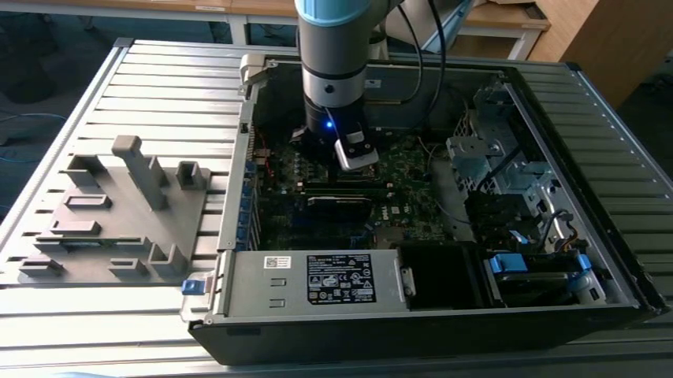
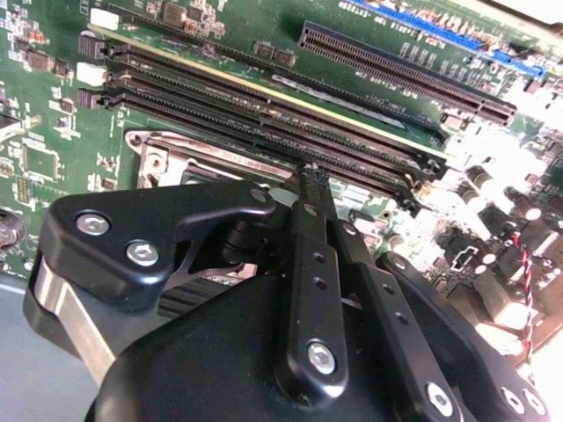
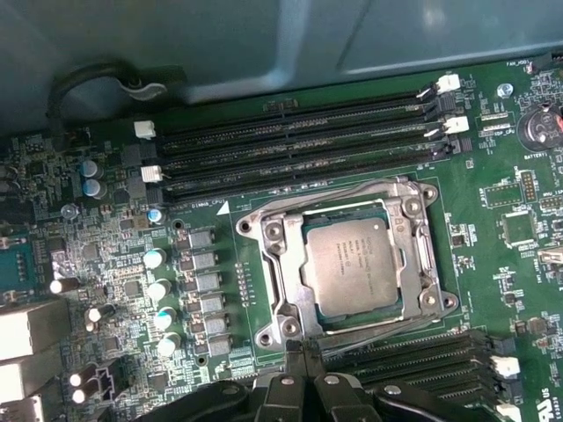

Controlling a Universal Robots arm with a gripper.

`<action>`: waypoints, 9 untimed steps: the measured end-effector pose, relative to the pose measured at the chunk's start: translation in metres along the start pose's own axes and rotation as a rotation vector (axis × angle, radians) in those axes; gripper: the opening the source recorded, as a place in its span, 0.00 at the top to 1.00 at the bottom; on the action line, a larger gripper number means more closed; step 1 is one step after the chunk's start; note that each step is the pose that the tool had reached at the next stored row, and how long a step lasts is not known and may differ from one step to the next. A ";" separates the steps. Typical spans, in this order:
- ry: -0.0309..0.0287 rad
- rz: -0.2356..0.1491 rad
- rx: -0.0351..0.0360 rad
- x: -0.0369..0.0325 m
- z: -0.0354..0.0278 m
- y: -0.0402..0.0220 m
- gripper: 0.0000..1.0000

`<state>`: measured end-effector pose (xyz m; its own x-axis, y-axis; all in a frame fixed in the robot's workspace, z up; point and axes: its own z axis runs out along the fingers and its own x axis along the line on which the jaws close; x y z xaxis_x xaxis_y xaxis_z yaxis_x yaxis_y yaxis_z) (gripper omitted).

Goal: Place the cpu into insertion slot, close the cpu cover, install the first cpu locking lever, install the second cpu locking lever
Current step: 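Install the second cpu locking lever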

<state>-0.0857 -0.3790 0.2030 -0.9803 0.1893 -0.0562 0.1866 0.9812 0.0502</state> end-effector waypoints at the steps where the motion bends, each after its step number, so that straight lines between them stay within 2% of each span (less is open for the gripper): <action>1: 0.0005 0.000 -0.0026 0.0000 0.0000 -0.0001 0.89; 9: 0.0032 0.001 -0.0176 0.0012 0.0007 -0.0020 0.89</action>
<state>-0.0872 -0.3807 0.2022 -0.9803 0.1903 -0.0530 0.1866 0.9801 0.0678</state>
